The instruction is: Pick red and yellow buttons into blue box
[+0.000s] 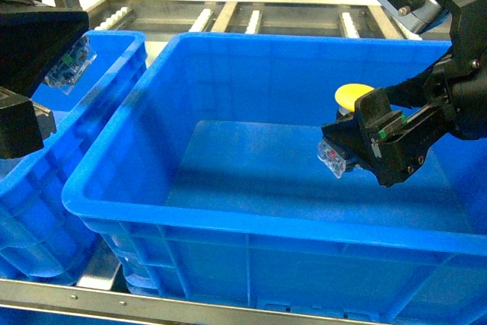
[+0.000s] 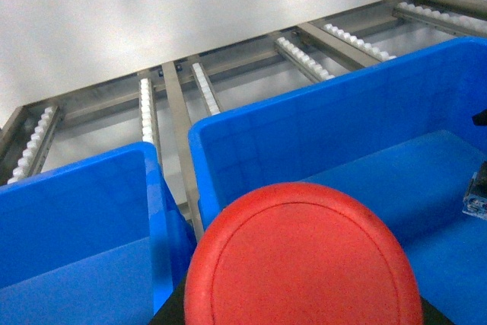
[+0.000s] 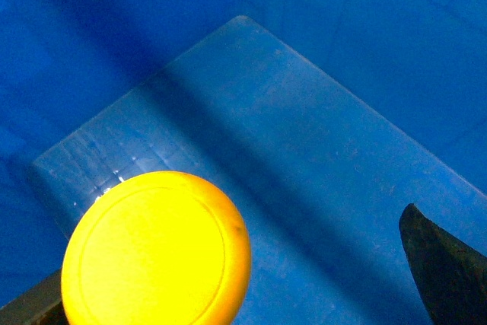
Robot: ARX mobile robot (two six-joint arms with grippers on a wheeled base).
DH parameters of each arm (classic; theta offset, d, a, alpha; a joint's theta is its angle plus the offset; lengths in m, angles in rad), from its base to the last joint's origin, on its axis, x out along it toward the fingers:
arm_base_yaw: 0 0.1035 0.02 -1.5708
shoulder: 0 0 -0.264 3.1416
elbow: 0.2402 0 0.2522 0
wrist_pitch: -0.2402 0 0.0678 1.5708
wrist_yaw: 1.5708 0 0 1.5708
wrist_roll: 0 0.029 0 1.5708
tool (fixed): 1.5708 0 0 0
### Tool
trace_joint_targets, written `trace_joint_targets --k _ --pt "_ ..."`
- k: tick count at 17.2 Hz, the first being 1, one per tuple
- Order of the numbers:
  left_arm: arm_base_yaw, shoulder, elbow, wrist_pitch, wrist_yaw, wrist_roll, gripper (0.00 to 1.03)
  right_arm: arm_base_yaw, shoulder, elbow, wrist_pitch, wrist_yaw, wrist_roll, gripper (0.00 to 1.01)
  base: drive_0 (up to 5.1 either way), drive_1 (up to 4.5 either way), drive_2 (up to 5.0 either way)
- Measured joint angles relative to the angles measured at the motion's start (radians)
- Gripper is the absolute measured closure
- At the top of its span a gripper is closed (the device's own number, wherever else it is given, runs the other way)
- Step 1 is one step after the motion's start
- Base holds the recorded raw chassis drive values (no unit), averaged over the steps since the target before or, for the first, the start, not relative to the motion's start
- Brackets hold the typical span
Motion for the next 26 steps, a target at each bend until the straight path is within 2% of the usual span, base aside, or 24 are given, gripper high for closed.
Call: trace_joint_targets --k 20,21,23,24,26 --pt "0.0 0.0 0.0 0.0 0.0 0.0 0.79 0.0 0.0 0.0 0.0 0.0 0.0 0.03 0.0 0.0 0.0" --pt "0.0 0.0 0.0 0.0 0.0 0.0 0.79 0.002 0.0 0.006 -0.019 0.001 0.01 0.03 0.0 0.0 0.0" --pt "0.0 0.0 0.0 0.0 0.0 0.0 0.79 0.038 0.006 0.028 0.012 -0.003 0.023 0.03 0.0 0.0 0.0" --pt "0.0 0.0 0.0 0.0 0.0 0.0 0.79 0.055 0.014 0.042 0.042 0.013 0.02 0.03 0.0 0.0 0.0" --pt "0.0 0.0 0.0 0.0 0.0 0.0 0.79 0.069 0.038 0.067 -0.006 0.004 0.026 0.03 0.0 0.0 0.0"
